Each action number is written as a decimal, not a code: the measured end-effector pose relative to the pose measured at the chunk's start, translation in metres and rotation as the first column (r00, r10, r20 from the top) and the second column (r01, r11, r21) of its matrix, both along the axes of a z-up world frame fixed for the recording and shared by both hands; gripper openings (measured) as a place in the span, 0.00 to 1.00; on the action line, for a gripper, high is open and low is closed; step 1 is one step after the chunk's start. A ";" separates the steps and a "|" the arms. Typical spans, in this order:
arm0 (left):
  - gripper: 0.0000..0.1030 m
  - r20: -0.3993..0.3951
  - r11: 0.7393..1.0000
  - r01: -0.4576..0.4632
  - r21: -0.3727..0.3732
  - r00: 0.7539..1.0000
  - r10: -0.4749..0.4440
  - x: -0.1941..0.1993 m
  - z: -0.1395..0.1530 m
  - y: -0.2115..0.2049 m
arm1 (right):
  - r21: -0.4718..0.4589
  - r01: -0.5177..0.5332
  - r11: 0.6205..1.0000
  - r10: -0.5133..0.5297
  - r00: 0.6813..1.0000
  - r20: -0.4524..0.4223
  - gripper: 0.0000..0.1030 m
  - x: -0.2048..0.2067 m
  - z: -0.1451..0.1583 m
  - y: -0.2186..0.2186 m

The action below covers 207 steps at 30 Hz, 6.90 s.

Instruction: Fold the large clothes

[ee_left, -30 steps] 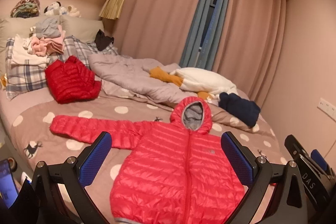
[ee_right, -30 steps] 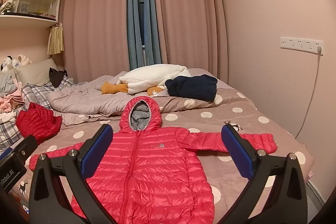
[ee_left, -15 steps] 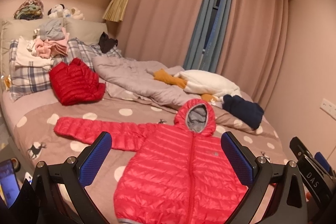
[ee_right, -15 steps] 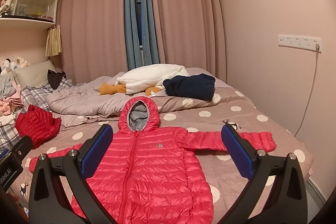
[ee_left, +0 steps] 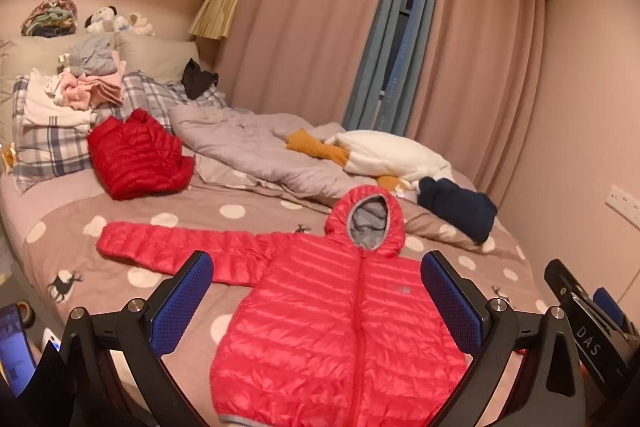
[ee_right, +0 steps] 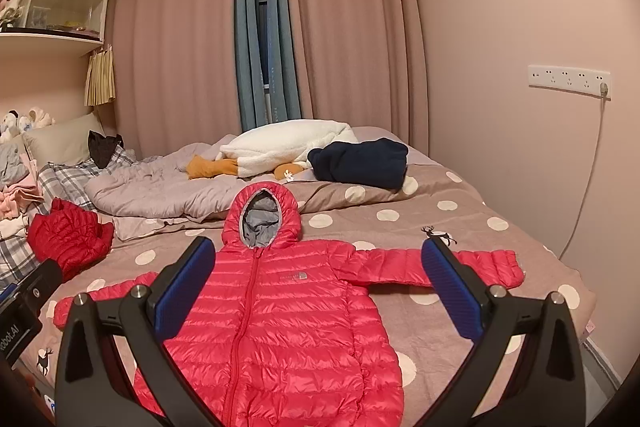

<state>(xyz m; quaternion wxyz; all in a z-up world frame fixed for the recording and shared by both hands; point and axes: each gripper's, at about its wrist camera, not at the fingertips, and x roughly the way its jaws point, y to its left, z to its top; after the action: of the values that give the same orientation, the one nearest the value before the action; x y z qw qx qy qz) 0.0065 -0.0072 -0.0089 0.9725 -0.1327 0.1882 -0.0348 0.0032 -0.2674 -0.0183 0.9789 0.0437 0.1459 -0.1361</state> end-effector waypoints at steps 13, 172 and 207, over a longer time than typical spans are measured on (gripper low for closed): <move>0.99 -0.002 1.000 0.000 -0.001 1.000 0.000 0.000 -0.001 0.002 | 0.005 0.003 1.000 -0.003 1.000 0.000 1.00 -0.001 -0.004 0.000; 0.16 -0.364 0.934 -0.349 -0.083 0.883 0.297 0.162 -0.205 0.111 | 0.109 -0.322 0.941 0.339 0.903 -0.263 0.10 0.146 -0.047 0.020; 0.16 -0.242 0.952 -0.272 0.140 0.923 0.299 0.161 -0.150 0.084 | 0.191 0.114 0.975 -0.015 0.890 -0.455 0.65 0.198 -0.161 -0.116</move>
<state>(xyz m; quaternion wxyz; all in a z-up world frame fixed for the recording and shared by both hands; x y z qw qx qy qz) 0.1674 0.0767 -0.1590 0.9395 -0.1114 0.2944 0.1351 0.2015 -0.3829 -0.1792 0.9029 0.1202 0.3809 -0.1588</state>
